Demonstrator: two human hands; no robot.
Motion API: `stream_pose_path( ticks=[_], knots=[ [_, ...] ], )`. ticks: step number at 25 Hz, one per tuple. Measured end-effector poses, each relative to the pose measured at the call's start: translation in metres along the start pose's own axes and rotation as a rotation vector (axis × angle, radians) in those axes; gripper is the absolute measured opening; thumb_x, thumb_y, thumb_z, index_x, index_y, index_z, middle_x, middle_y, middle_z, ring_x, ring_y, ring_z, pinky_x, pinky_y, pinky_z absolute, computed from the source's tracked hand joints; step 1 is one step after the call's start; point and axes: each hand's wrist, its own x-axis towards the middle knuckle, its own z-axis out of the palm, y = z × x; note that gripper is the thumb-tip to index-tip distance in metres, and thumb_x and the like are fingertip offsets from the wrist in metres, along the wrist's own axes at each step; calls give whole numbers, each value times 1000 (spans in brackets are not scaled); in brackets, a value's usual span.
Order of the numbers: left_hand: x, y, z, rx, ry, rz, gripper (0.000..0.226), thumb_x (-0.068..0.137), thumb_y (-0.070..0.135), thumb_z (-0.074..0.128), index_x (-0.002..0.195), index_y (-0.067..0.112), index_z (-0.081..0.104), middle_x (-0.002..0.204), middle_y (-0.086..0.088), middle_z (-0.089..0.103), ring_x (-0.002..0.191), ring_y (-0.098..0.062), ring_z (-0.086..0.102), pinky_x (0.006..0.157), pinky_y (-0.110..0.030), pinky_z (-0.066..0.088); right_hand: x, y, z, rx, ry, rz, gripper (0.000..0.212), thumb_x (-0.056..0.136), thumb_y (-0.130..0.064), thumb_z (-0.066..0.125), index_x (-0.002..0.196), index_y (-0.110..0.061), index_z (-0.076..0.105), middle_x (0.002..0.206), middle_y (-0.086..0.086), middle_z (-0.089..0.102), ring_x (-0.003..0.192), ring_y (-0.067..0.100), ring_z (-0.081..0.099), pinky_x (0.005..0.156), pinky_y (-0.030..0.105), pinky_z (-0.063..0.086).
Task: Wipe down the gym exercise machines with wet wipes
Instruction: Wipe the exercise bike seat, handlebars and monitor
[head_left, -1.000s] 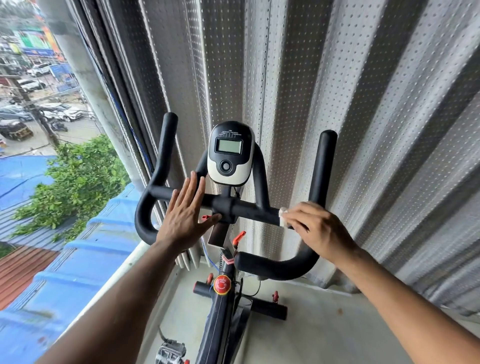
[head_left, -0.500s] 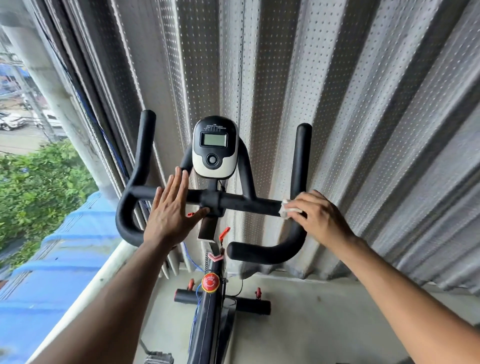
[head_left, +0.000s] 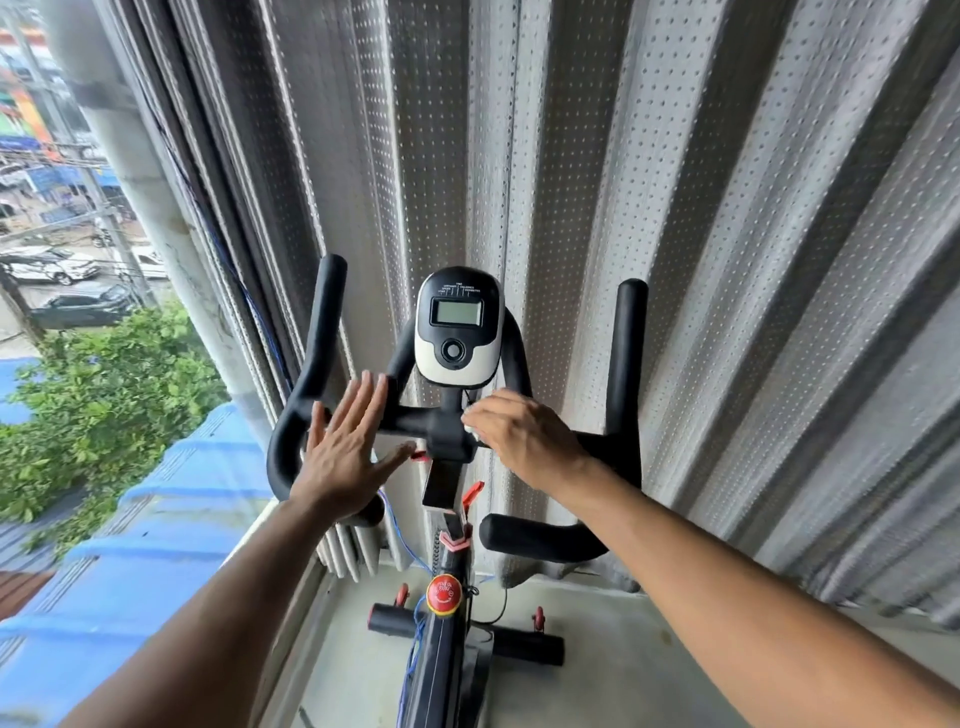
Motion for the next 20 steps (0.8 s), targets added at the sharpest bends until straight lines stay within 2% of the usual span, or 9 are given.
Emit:
stream_pose_path(
  ticks=[2,4,6,10,12,16,20],
  knots=[
    [0,-4,0,15,-7,-19,100,87,91,15,164,34,-15,171,12,-17,156,-5,-20,128,-55,-6,-14,4,-9,-27,25,-57,19,90,-1,71,107,-8,74,108,7,75,94,23,68,92,38,55],
    [-1,-2,1,13,-3,-12,99,88,88,17,164,33,-13,172,11,-15,157,-7,-20,128,-55,-7,-38,15,-23,-86,48,-149,20,93,-1,68,107,-12,76,107,1,74,88,17,66,111,42,43],
    [-1,-2,1,0,12,-4,97,90,87,19,164,33,-13,172,10,-13,158,-8,-18,128,-55,-7,-44,28,-26,-110,82,-159,20,93,-1,68,106,-14,77,101,-2,74,84,15,63,119,44,35],
    [-1,-4,0,-13,6,-2,95,92,85,20,164,34,-13,172,9,-11,158,-9,-16,129,-55,-7,-6,6,15,100,276,118,16,87,-4,76,103,-10,78,96,2,76,87,18,70,112,39,42],
    [-1,-3,0,-17,3,-9,93,93,84,20,164,35,-14,172,10,-12,158,-8,-16,129,-55,-6,-9,-5,23,151,250,84,21,88,-1,75,108,-6,77,102,5,75,94,21,70,109,38,46],
    [-2,-3,1,-4,-9,-9,92,93,84,19,163,35,-17,172,11,-15,157,-7,-18,128,-55,-6,-46,23,-7,-23,167,-144,24,88,-3,77,110,-11,77,110,3,75,101,17,70,109,46,45],
    [-1,-2,-1,-3,-28,-9,93,92,85,17,162,35,-19,171,12,-20,156,-8,-23,128,-53,-12,-22,11,5,55,242,3,17,88,-7,77,105,-9,78,103,3,76,91,21,70,87,44,53]
  ],
)
